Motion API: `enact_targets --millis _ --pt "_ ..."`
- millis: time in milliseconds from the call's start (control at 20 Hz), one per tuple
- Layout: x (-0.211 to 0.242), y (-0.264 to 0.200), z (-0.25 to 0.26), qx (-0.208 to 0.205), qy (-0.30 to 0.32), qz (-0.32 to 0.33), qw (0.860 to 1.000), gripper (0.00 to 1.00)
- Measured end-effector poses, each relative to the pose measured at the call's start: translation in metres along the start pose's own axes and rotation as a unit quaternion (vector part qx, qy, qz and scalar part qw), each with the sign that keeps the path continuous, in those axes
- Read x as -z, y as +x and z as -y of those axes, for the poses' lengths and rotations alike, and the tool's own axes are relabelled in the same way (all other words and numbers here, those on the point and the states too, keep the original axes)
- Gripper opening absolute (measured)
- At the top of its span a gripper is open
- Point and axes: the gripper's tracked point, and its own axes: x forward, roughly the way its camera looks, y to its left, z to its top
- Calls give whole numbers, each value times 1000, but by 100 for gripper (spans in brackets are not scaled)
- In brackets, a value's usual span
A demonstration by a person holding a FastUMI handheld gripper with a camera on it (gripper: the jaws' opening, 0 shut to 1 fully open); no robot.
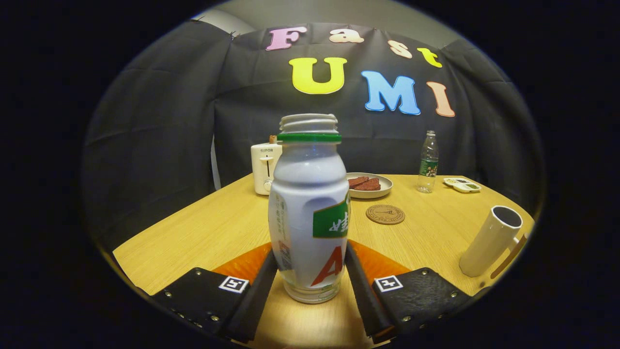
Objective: Take the bottle from table, then pour the juice into the cup, finally place the bottle on the coaster
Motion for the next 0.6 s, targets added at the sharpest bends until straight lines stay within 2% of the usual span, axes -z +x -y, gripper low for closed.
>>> enact_targets --millis 300,600 --pt "-4 0 1 -8 27 -16 999 72" --pt "-32 -11 17 4 62 2 998 72"
